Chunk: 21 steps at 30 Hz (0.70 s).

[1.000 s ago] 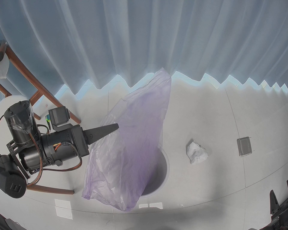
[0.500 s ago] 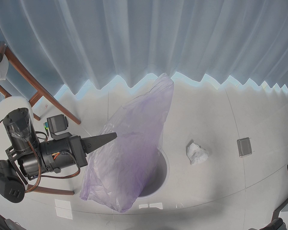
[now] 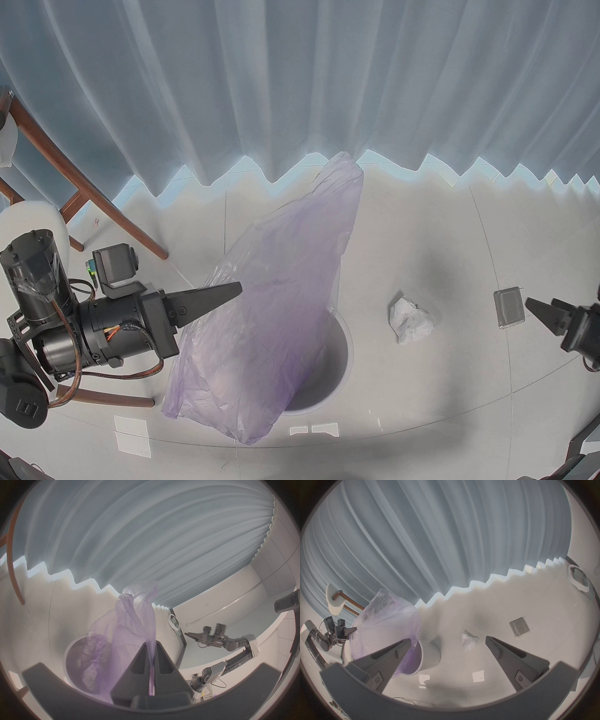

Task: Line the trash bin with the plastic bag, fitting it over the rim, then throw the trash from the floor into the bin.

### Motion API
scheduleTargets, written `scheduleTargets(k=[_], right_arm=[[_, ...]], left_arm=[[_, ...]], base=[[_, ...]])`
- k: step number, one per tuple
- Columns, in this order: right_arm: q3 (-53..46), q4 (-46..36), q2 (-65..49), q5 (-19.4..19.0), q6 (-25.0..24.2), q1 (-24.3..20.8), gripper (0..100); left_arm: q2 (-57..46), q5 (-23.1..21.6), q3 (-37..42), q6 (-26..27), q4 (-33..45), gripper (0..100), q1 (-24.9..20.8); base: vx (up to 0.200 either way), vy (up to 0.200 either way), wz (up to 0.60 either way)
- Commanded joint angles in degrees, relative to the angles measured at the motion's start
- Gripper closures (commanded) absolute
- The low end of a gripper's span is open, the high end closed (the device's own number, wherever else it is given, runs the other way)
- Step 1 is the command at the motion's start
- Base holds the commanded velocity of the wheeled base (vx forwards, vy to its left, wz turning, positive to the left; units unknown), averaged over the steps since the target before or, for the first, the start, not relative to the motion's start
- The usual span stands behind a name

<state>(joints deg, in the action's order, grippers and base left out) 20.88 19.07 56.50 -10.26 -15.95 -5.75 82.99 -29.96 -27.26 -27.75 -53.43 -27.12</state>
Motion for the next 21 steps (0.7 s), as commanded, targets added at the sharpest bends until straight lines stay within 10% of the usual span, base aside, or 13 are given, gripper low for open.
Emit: scheduleTargets(k=[1, 17, 18, 21], right_arm=[[2.3, 16.6, 29.4, -2.8, -2.4, -7.3, 0], [21.0, 38.1, 56.4, 2.7, -7.7, -10.5, 0], [23.4, 39.3, 57.9, 3.4, -8.8, -10.5, 100], [28.1, 41.8, 60.7, 3.8, -12.5, -11.5, 100]], left_arm=[[-1.0, 0.0, 1.0, 0.6, 0.0, 100, -1.4], [-0.7, 0.0, 2.9, 4.1, 0.0, 100, -3.7], [-0.7, 0.0, 2.9, 4.1, 0.0, 100, -3.7], [-0.7, 0.0, 2.9, 4.1, 0.0, 100, -3.7]], base=[[0.000, 0.000, 0.00], [0.000, 0.000, 0.00], [0.000, 0.000, 0.00], [0.000, 0.000, 0.00]])
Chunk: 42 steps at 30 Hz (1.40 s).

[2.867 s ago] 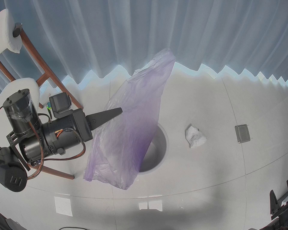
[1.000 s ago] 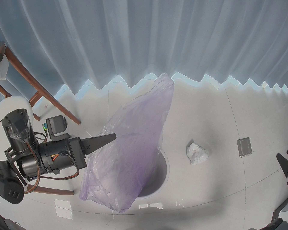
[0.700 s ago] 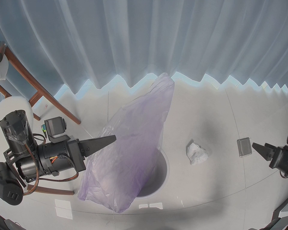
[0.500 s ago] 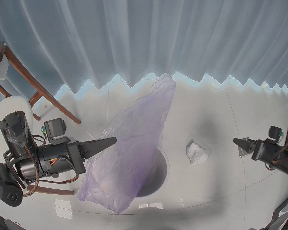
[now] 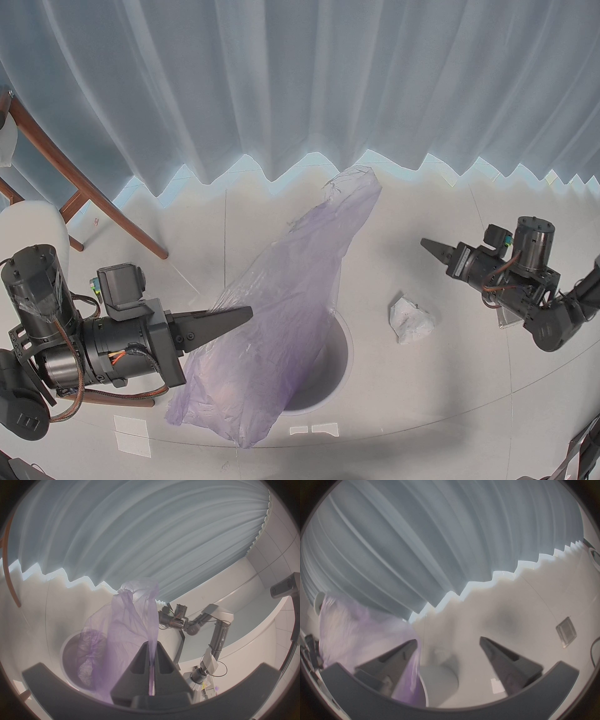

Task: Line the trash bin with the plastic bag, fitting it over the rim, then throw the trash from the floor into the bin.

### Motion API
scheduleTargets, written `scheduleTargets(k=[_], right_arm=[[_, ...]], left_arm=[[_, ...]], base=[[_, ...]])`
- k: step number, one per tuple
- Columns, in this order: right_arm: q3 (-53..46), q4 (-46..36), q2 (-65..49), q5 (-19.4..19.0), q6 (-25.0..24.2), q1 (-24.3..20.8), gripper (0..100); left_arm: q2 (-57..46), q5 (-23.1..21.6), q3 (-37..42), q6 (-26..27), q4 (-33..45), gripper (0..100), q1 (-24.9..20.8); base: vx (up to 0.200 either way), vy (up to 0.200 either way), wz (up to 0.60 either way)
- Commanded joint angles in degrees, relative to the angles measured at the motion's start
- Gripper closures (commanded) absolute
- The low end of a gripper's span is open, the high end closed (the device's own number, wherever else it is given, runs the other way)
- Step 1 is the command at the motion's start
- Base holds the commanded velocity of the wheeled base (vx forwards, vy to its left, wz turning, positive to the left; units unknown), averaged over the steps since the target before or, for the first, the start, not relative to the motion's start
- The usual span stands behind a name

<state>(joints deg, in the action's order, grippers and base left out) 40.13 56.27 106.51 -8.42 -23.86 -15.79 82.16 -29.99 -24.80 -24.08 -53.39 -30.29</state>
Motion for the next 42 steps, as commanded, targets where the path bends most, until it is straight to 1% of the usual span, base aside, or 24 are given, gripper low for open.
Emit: scheduleTargets(k=[1, 4, 8, 13, 14, 15, 16, 18, 21, 24, 25, 26, 27, 28, 30, 34, 36, 38, 39, 40, 42], right_arm=[[9.9, 5.1, 11.3, 2.0, -5.5, -2.3, 100], [12.2, 5.5, 13.1, 2.0, -6.6, -4.5, 100], [15.0, 5.8, 16.2, 2.0, -6.5, -7.0, 100], [17.1, 9.5, 19.1, 1.6, -6.5, -9.0, 100], [17.3, 12.2, 20.2, 0.9, -6.5, -10.0, 100], [17.3, 12.2, 20.2, 0.9, -6.5, -10.0, 100], [17.0, 15.6, 21.3, -1.5, -6.6, -10.8, 100], [16.5, 18.6, 22.3, -3.7, -6.5, -11.5, 100], [15.0, 22.3, 23.0, -5.9, -6.6, -12.3, 100], [12.4, 24.3, 23.0, -9.1, -6.7, -13.4, 100], [12.1, 24.5, 23.0, -9.3, -6.7, -13.6, 100], [10.1, 25.7, 22.7, -10.9, -6.8, -14.4, 100], [9.7, 26.0, 22.6, -11.2, -6.8, -14.6, 100], [7.5, 27.8, 22.4, -12.8, -7.1, -16.0, 100], [4.9, 29.9, 22.3, -13.6, -7.9, -18.1, 100], [0.8, 31.9, 22.2, -13.5, -8.7, -22.4, 100], [-0.3, 32.0, 21.9, -13.4, -8.8, -22.5, 100], [-2.2, 31.9, 21.5, -13.2, -8.9, -20.2, 100], [-2.9, 32.0, 21.3, -13.2, -9.0, -17.8, 100], [-3.1, 31.9, 21.2, -13.2, -9.0, -16.5, 100], [-2.2, 31.6, 21.1, -13.2, -8.9, -11.5, 100]], left_arm=[[0.1, 0.0, 0.4, 0.4, 0.0, 100, -0.6], [0.0, 0.0, 0.4, 0.4, 0.0, 100, -0.6], [-0.1, 0.0, 0.4, 0.4, 0.0, 100, -0.6], [-0.2, 0.0, 0.4, 0.5, 0.0, 100, -0.6], [-0.2, 0.0, 0.4, 0.5, 0.0, 100, -0.6], [-0.2, 0.0, 0.4, 0.5, 0.0, 100, -0.6], [-0.3, 0.1, 0.4, 0.5, 0.0, 100, -0.6], [-0.3, 0.1, 0.4, 0.5, 0.0, 100, -0.6], [-0.8, 0.1, 0.4, 0.5, 0.0, 100, -0.6], [-1.0, 0.1, 0.5, 0.5, 0.0, 100, -0.6], [-1.1, 0.1, 0.5, 0.5, 0.0, 100, -0.6], [-1.6, 0.1, 0.5, 0.5, 0.0, 100, -0.6], [-1.7, 0.1, 0.5, 0.5, 0.0, 100, -0.6], [-1.7, 0.1, 0.5, 0.5, 0.0, 100, -0.6], [-1.7, 0.1, 0.5, 0.5, 0.0, 100, -0.6], [-1.7, 0.1, 1.1, 0.5, 0.0, 100, -0.6], [-1.7, 0.1, 1.2, 0.5, 0.0, 100, -0.6], [-2.1, 0.1, 1.3, 0.5, 0.0, 100, -0.6], [-2.5, 0.1, 1.3, 0.5, 0.0, 100, -0.6], [-2.7, 0.1, 1.4, 0.5, 0.1, 100, -0.6], [-3.2, 0.0, 1.7, 0.5, 0.7, 100, -0.6]], base=[[0.000, 0.000, 0.00], [0.000, 0.000, 0.00], [0.000, 0.000, 0.00], [0.000, 0.000, 0.00], [0.000, 0.000, 0.00], [0.000, 0.000, 0.00], [0.000, 0.000, 0.00], [0.000, 0.000, 0.00], [0.000, 0.000, 0.00], [0.000, 0.000, 0.00], [0.000, 0.000, 0.00], [0.000, 0.000, 0.00], [0.000, 0.000, 0.00], [0.000, 0.000, 0.00], [0.000, 0.000, 0.00], [0.000, 0.000, 0.00], [0.000, 0.000, 0.00], [0.000, 0.000, 0.00], [0.000, 0.000, 0.00], [0.000, 0.000, 0.00], [0.000, 0.000, 0.00]])
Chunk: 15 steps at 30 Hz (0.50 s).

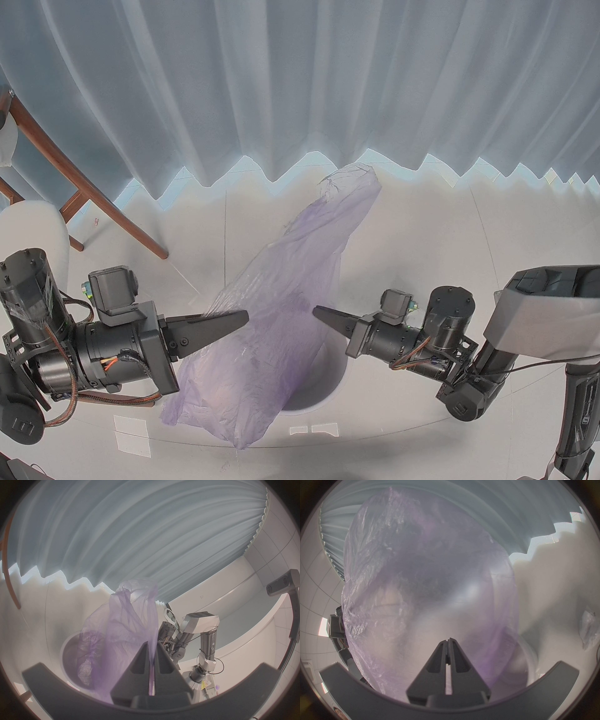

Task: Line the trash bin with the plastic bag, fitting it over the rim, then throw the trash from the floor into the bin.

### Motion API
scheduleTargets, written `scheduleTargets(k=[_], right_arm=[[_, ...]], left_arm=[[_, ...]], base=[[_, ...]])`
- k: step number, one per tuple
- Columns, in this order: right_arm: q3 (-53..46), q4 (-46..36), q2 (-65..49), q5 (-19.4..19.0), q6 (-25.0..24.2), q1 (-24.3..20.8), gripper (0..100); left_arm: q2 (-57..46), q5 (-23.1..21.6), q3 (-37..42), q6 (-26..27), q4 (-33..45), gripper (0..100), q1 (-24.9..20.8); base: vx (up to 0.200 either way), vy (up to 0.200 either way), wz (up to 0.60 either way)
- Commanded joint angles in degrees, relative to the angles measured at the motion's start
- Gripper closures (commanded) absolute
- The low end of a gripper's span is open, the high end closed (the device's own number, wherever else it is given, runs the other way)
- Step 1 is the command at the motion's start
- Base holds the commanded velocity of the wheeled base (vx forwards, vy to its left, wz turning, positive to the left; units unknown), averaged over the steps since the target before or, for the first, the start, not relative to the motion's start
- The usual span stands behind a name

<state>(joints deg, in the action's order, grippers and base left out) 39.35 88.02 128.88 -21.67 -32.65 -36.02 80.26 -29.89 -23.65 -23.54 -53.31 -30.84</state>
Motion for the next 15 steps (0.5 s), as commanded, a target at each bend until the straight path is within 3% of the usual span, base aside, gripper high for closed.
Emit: scheduleTargets(k=[1, 6, 15], right_arm=[[-1.0, -0.2, -1.2, 0.1, -0.1, 9.5, 100], [5.7, -0.1, 1.1, 0.1, 0.4, 15.3, 100], [18.3, 0.2, 6.9, 1.1, 0.6, 15.4, 100]], left_arm=[[-1.2, -0.1, 0.6, 0.0, 0.8, 100, -0.2], [-1.3, -0.5, 2.5, 0.0, 1.6, 100, -3.0], [-1.3, -0.3, 4.1, 0.0, 1.6, 100, -6.2]], base=[[0.000, 0.000, 0.00], [0.000, 0.000, 0.00], [0.000, 0.000, 0.00]])
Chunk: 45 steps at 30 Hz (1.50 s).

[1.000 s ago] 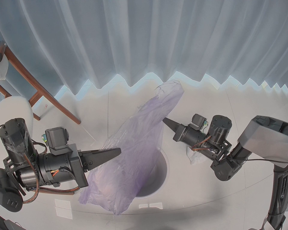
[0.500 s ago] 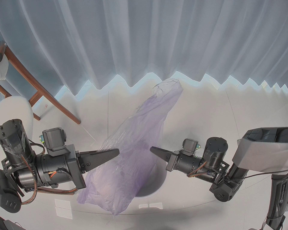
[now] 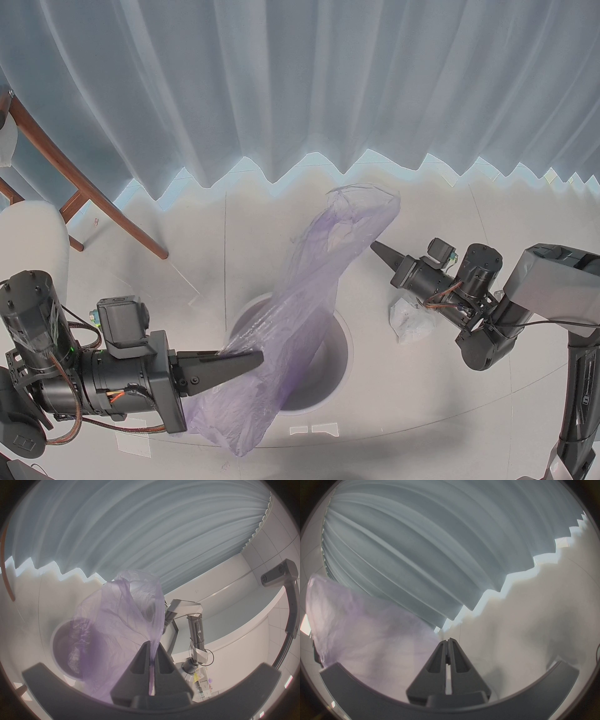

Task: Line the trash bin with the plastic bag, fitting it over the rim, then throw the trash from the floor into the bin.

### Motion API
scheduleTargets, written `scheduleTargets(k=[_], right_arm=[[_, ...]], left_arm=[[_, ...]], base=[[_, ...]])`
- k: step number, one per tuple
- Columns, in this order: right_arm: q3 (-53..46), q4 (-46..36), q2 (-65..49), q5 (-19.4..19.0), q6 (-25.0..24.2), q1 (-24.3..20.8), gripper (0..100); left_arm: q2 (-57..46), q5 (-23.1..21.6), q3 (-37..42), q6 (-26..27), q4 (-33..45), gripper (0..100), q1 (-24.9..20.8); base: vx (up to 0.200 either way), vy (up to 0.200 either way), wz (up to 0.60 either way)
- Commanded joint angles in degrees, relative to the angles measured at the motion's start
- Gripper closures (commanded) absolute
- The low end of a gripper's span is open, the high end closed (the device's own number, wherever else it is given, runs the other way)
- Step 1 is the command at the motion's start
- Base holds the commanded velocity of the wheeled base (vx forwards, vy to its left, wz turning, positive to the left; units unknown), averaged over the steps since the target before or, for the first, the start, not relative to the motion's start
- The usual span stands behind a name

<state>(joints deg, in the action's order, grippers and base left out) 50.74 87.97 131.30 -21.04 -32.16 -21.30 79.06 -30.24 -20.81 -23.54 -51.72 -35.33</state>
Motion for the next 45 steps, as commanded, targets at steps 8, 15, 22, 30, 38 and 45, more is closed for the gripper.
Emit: scheduleTargets(k=[8, 15, 22, 30, 38, 45], right_arm=[[14.8, 2.0, 10.0, 0.4, 0.5, -1.7, 100], [14.7, 2.0, 10.0, -5.5, 6.6, -4.0, 100], [10.2, 2.0, 8.5, -12.1, 13.6, -6.1, 100], [0.6, 2.0, 4.7, -13.1, 13.2, -14.6, 100], [4.8, 2.0, 10.0, -7.1, 12.4, -20.7, 100], [5.2, 2.0, 10.6, -1.0, 10.9, -20.8, 100]], left_arm=[[-0.7, 0.1, 1.3, 0.0, 0.0, 100, -1.8], [-0.6, 0.2, 1.2, -0.1, 0.0, 100, -1.8], [-0.6, 0.3, 0.8, -0.1, 0.0, 100, -0.7], [0.0, 0.4, -0.2, -0.1, 0.0, 100, 0.8], [2.3, 0.4, -2.6, -0.3, -0.8, 100, 2.0], [4.3, 0.5, -5.6, -0.5, -0.9, 100, 3.4]], base=[[0.000, 0.000, 0.00], [0.000, 0.000, 0.00], [0.000, 0.000, 0.00], [0.000, 0.000, 0.00], [0.000, 0.000, 0.00], [0.000, 0.000, 0.00]])
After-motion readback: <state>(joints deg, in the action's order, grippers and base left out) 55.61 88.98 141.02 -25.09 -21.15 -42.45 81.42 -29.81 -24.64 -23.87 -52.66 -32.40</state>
